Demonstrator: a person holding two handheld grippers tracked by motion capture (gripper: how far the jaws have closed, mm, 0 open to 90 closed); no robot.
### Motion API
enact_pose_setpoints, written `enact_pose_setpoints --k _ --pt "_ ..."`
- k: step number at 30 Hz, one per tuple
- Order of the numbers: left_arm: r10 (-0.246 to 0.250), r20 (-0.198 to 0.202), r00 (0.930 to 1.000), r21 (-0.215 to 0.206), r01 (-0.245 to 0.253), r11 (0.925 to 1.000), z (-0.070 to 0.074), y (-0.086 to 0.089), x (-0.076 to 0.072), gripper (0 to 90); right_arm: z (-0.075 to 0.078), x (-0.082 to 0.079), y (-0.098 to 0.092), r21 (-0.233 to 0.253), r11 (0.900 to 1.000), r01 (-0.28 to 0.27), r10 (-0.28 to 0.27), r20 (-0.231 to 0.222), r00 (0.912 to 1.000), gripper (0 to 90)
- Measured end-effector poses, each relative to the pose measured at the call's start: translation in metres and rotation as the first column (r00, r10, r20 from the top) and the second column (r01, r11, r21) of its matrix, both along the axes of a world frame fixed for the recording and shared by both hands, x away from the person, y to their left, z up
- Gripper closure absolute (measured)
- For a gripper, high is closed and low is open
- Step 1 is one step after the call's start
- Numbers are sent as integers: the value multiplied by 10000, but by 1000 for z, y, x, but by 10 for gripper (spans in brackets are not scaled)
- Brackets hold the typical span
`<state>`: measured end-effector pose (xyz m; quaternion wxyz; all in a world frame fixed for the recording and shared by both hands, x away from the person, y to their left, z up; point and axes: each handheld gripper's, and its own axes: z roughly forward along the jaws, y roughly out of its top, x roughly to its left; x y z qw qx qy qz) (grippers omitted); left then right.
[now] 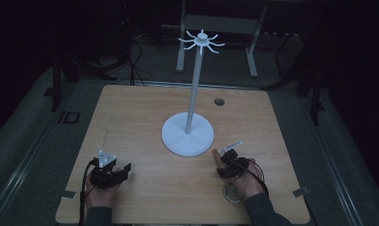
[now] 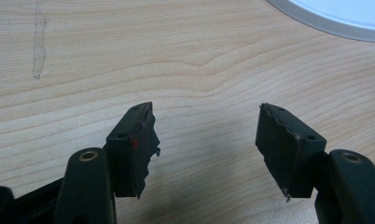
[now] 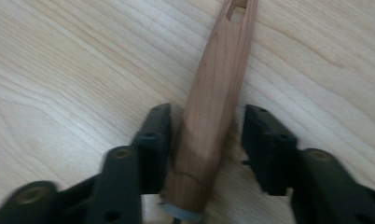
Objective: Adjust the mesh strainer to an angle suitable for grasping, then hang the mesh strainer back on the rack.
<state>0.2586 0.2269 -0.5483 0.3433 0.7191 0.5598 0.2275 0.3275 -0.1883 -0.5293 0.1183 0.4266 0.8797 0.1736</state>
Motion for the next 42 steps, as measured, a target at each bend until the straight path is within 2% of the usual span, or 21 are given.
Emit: enact_pose_setpoints --k 7,13,17,25,35,42 --pt "-2 -9 10000 12 2 10000 0 0 0 379 2 0 0 -206 9997 147 -153 -328 9993 555" --pt "-14 6 10000 12 14 10000 0 0 0 379 3 1 -3 -55 9995 299 -303 -763 9966 608" --pt "-10 8 10000 4 10 10000 0 0 0 379 4 1 -6 -162 9992 365 -379 -909 9951 666" --pt "10 -15 10000 10 -10 10000 0 0 0 379 4 2 -14 -128 9988 477 -486 -863 9951 687" --pt "-10 -8 10000 36 10 10000 0 0 0 379 3 0 -20 108 9984 553 -546 -547 9970 688" --pt "-5 -4 10000 33 5 10000 0 0 0 379 8 -1 -20 365 9974 619 -612 -191 9979 688"
